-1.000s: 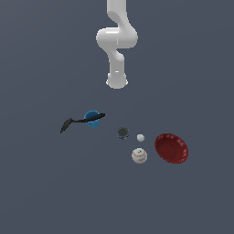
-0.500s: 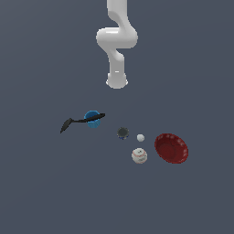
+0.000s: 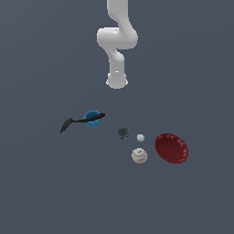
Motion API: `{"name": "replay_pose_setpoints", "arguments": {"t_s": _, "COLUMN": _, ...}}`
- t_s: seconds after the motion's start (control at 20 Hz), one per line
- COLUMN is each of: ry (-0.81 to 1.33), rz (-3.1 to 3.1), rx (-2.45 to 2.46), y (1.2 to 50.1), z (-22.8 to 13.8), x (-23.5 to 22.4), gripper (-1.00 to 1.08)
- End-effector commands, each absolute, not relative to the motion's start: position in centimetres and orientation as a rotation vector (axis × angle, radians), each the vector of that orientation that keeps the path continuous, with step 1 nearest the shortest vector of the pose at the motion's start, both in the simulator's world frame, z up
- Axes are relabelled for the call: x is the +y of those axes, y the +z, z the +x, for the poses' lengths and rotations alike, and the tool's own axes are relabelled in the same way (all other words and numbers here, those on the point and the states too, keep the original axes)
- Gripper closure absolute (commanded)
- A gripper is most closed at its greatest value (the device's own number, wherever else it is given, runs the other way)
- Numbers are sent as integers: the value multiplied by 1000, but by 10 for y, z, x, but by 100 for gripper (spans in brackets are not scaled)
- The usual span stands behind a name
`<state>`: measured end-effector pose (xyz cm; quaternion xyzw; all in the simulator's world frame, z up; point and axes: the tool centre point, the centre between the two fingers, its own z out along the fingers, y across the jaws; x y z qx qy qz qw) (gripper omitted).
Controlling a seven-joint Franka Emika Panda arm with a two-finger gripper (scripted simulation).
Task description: Pick up a designated object from a clutter of objects.
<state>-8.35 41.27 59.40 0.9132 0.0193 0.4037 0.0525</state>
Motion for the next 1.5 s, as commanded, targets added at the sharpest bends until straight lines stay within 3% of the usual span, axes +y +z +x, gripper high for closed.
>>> {"name": "replay_pose_setpoints", "arguments": {"t_s": 0.0, "ry": 1202, "rz": 2750, "rx": 68, "y": 558, "z": -73, "x": 434, "gripper": -20}}
{"name": "replay_pose_setpoints", "arguments": {"t_s": 0.45, "ry": 998, "rz": 2671, "rx": 66, "y": 379, "z": -16, "x": 464, "gripper": -20}}
{"name": "replay_pose_setpoints", "arguments": {"t_s": 0.9, "ry": 735, "rz": 2623, "rx": -11, "y": 187, "z": 35, "x": 416, "gripper": -20}}
{"name": "replay_pose_setpoints", "arguments": {"t_s": 1.15, "ry": 631, "rz": 2607, "rx": -56, "y": 118, "z": 46, "x": 383, "gripper": -20}}
{"name": "replay_pose_setpoints", "arguments": {"t_s": 1.45, "ry": 564, "rz": 2597, "rx": -89, "y": 75, "z": 50, "x": 358, "gripper": -20}}
